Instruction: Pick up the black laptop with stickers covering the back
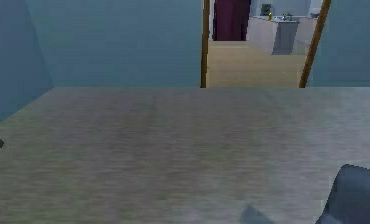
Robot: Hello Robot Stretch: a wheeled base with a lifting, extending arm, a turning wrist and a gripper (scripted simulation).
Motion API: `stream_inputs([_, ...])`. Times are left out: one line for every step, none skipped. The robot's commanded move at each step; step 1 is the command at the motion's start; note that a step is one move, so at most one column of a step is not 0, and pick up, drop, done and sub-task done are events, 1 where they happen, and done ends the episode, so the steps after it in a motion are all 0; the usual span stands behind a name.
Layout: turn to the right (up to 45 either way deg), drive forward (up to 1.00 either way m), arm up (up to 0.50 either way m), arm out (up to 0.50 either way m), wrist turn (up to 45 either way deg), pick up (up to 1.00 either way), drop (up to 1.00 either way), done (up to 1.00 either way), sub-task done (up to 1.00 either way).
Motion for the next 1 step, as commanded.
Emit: stream_inputs([0.0, 0.0, 0.0, 0.0, 0.0, 0.0, 0.0, 1.0, 0.0])
